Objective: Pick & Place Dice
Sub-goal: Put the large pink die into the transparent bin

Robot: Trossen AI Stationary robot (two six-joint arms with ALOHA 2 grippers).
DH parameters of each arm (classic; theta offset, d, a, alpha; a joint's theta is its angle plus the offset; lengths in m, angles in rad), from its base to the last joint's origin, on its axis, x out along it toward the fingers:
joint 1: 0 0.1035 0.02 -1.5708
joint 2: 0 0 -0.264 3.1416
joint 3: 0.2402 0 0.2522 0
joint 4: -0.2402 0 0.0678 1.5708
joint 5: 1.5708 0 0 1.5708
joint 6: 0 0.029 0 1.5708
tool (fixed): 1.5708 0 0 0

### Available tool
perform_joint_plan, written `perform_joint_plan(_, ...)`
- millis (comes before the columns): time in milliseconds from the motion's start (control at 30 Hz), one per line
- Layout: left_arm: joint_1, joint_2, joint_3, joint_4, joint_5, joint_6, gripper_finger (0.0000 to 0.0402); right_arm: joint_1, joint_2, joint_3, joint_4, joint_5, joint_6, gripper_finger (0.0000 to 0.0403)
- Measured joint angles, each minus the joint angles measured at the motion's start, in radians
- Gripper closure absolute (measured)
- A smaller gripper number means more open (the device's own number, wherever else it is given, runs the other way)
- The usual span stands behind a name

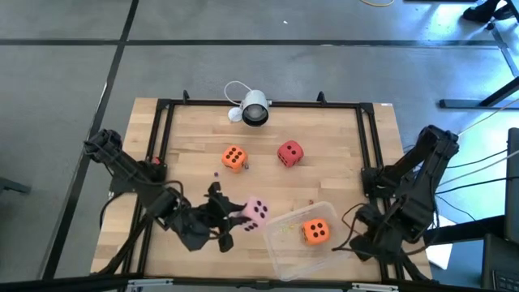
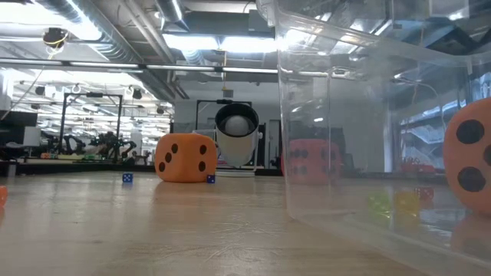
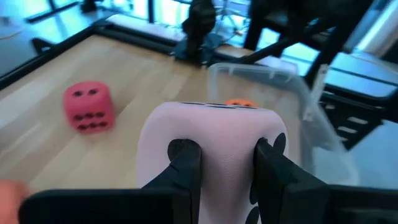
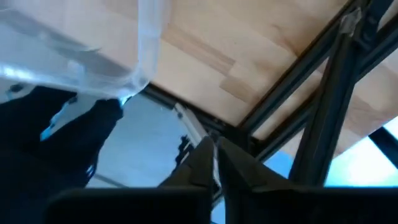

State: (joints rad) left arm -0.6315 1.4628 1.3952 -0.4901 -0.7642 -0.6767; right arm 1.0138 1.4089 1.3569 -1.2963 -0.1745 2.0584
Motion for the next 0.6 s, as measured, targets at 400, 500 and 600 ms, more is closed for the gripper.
perform_joint_plan(400,0.082,0.003,0.000,0.103,0.179,0.123,0.0324,-0.009,0.075,-0.159,0.271,0.118,0.008,0.0400)
perform_joint_plan(500,0.094,0.003,0.000,0.112,0.212,0.124,0.0325,-0.011,0.076,-0.159,0.303,0.165,0.025,0.0401)
perform_joint_plan(600,0.098,0.003,0.000,0.116,0.238,0.126,0.0325,-0.013,0.076,-0.159,0.330,0.183,0.018,0.0401)
